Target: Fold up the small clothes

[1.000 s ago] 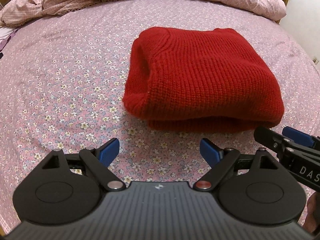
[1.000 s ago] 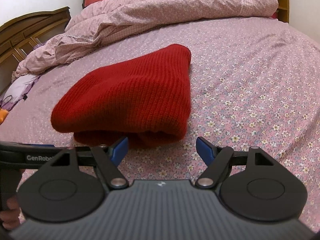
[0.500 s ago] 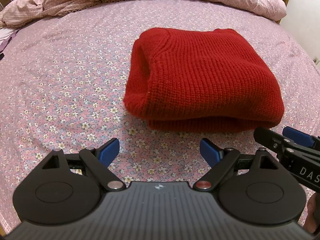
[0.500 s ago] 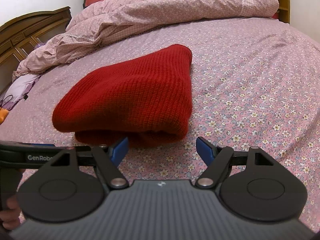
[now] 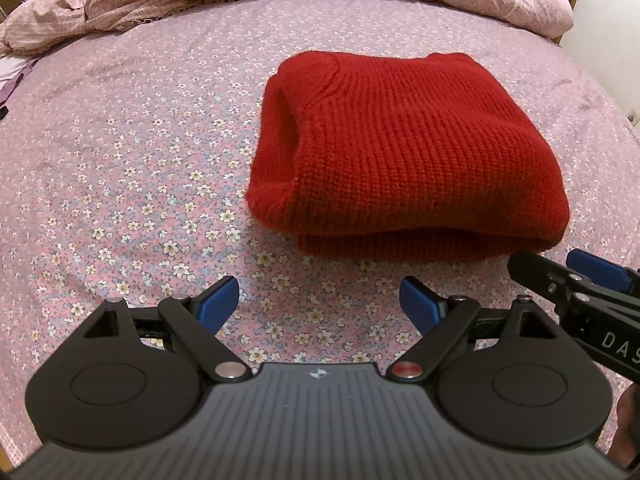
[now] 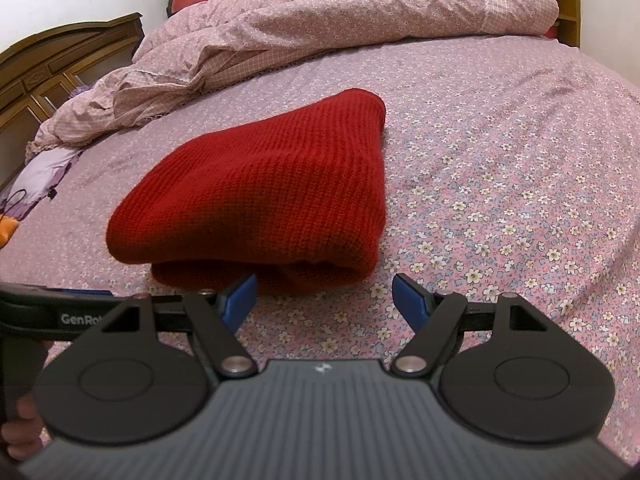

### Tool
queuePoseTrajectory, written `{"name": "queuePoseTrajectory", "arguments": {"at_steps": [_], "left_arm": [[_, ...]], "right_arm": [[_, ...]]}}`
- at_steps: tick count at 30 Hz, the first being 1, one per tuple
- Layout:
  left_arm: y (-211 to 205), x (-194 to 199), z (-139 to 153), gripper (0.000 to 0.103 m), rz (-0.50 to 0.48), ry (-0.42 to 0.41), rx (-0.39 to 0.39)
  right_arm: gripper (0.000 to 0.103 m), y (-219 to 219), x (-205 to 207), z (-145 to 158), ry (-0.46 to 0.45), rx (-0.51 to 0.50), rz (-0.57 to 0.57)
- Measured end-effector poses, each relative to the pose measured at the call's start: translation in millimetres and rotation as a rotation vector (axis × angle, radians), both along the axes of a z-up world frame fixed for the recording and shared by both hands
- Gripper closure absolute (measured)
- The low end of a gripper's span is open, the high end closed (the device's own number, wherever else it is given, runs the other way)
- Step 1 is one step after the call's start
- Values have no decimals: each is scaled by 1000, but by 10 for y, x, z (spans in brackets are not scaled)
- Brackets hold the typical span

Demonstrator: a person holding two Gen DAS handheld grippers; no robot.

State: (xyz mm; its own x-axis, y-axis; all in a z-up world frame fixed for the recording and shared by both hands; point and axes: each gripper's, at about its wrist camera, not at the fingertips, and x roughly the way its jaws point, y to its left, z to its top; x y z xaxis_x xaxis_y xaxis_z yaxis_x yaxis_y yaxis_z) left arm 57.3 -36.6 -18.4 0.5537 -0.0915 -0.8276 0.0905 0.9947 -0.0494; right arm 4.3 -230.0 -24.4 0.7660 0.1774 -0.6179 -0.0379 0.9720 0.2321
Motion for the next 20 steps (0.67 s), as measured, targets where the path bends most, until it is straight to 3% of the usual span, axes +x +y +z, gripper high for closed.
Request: {"name": "queuePoseTrajectory", "arguments": {"at_steps": [20], "left_arm": [[-19,-4,10,13,-2,-3,0]], "right_arm": [[27,6,-3,3,-1,0,-1]]}}
